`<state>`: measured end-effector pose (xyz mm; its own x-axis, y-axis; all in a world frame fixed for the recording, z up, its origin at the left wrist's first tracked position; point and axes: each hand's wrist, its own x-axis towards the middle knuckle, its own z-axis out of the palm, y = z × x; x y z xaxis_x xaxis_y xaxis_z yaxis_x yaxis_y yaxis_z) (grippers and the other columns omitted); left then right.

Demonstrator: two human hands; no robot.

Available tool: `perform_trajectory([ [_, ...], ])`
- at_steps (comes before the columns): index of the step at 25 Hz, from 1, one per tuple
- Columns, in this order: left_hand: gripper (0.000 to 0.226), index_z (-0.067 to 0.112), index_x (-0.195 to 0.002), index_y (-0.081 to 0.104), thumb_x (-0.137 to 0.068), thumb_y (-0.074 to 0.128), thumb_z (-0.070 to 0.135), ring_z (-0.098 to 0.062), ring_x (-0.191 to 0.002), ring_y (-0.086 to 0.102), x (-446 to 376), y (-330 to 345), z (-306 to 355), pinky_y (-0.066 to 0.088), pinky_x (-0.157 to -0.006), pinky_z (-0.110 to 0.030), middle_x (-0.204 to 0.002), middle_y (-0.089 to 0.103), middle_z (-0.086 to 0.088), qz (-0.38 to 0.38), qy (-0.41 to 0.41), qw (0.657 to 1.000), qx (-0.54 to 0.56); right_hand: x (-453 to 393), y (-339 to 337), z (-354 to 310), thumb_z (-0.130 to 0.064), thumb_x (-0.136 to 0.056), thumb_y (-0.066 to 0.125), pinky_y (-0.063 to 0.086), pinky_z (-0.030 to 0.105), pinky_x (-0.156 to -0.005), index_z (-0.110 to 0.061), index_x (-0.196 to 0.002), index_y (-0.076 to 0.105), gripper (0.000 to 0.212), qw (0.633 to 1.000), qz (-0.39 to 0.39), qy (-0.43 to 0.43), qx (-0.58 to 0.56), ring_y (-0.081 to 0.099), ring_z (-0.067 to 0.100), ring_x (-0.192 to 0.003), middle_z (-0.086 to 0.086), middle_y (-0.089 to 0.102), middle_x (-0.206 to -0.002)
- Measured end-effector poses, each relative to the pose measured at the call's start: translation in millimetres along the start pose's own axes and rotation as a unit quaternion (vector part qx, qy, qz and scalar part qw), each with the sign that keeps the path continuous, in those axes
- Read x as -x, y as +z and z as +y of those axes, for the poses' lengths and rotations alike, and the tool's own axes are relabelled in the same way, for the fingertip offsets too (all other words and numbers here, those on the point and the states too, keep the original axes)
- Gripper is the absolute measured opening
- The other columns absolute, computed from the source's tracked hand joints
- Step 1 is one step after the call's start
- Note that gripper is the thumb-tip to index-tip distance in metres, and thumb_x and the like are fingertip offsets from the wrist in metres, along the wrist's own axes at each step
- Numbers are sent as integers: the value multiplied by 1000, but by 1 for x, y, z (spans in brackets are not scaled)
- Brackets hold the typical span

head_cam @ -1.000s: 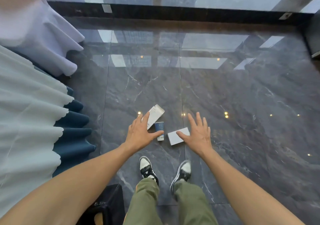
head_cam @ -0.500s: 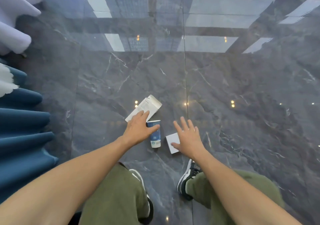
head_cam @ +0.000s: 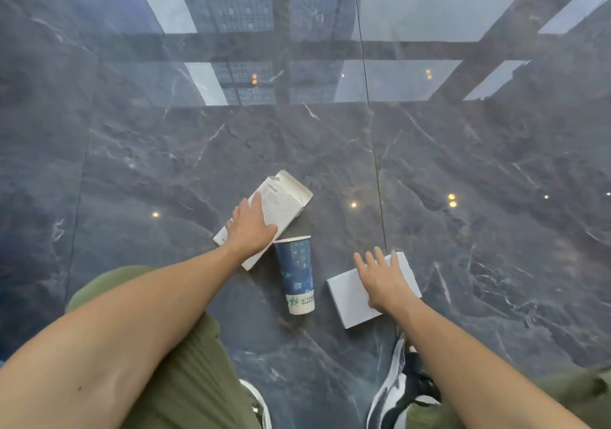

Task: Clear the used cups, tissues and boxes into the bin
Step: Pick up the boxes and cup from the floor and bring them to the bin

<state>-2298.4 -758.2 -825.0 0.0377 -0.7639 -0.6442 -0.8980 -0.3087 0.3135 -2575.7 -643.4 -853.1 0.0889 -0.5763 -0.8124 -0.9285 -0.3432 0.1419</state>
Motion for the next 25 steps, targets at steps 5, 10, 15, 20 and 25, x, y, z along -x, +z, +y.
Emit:
perform_trajectory([
  [5,90,16,-149,30,-78,81,40,-39,-139,40,-27,18,-20,38,-109,-56,-145,40,-12,-3,-11,998,-68,-23,-1,16,-44,-73,84,25,59,-116,-15,-140,41,85,999,-12,-32,-16,45,32,-131,6,48,-139],
  [10,100,4,-140,34,-70,93,44,-46,-122,56,-33,23,-22,48,-104,-53,-143,33,-21,-9,-64,997,-30,-15,-1,31,-58,-71,82,35,50,-109,-19,-137,45,85,998,-15,-15,-59,43,32,-131,5,47,-138],
  [15,68,14,-118,47,-73,87,45,-37,-112,61,-24,19,-22,53,-94,-50,-124,58,-12,3,-49,997,66,-7,-31,68,-51,-84,75,49,42,-81,-17,-106,46,50,930,23,96,-353,59,30,-98,6,61,-114],
  [20,37,13,-113,64,-85,78,33,-28,-109,67,-13,-6,-12,57,-91,-45,-115,72,-6,28,-17,975,220,-6,-84,76,-49,-98,57,51,46,-80,-7,-107,48,44,742,238,246,-576,60,36,-96,12,61,-107],
  [25,37,12,-116,62,-87,80,27,-25,-101,73,-15,-23,0,61,-81,-40,-118,74,-7,19,-30,910,413,-27,-135,43,-67,-80,62,54,47,-81,-4,-96,63,65,576,240,157,-766,69,33,-91,8,73,-98],
])
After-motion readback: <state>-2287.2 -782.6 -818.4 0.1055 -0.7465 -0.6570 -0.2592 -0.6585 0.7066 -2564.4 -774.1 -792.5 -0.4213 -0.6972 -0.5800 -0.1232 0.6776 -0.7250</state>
